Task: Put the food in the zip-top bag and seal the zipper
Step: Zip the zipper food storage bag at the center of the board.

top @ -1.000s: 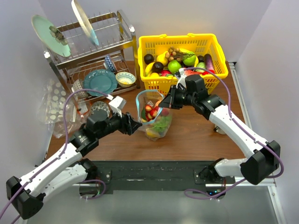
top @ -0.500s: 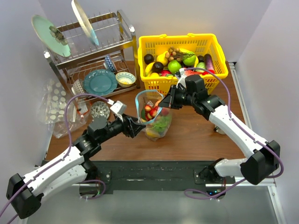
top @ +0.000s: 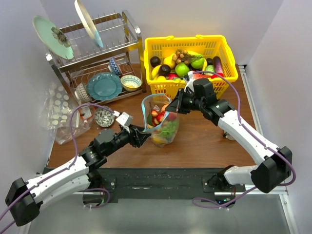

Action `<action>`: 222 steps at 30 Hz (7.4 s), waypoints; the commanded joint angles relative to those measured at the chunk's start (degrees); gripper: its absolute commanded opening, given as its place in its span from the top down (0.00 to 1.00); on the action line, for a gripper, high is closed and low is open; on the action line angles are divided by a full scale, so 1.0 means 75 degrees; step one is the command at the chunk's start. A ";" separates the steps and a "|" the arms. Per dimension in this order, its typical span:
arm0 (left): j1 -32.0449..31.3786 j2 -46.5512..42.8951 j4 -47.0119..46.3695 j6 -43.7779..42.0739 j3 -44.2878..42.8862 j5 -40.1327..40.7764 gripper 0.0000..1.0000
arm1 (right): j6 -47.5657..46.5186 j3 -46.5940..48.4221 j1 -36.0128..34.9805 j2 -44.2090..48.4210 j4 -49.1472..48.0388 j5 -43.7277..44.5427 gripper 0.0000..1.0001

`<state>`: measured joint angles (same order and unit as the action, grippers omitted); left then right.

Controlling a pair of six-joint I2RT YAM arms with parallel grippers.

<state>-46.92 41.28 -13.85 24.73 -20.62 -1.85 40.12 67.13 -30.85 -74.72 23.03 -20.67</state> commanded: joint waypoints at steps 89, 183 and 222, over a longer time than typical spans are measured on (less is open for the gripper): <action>-0.0061 -0.0359 0.2514 -0.2805 -0.2582 -0.0902 1.00 | -0.9802 0.1701 -0.2578 -0.0631 0.0410 -0.2436 0.58; 0.0959 -0.0312 0.3569 -0.2981 -0.2301 0.4770 1.00 | -0.7388 -0.1076 -0.2461 0.2837 0.1242 0.3071 1.00; 0.2142 0.2932 0.1038 -0.3567 -0.3707 0.3352 1.00 | -0.7224 -0.0340 -0.0937 0.0354 -0.1523 0.3775 1.00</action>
<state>-33.58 60.36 0.80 0.99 -43.20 23.00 -13.06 59.33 -39.00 -69.73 15.44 7.11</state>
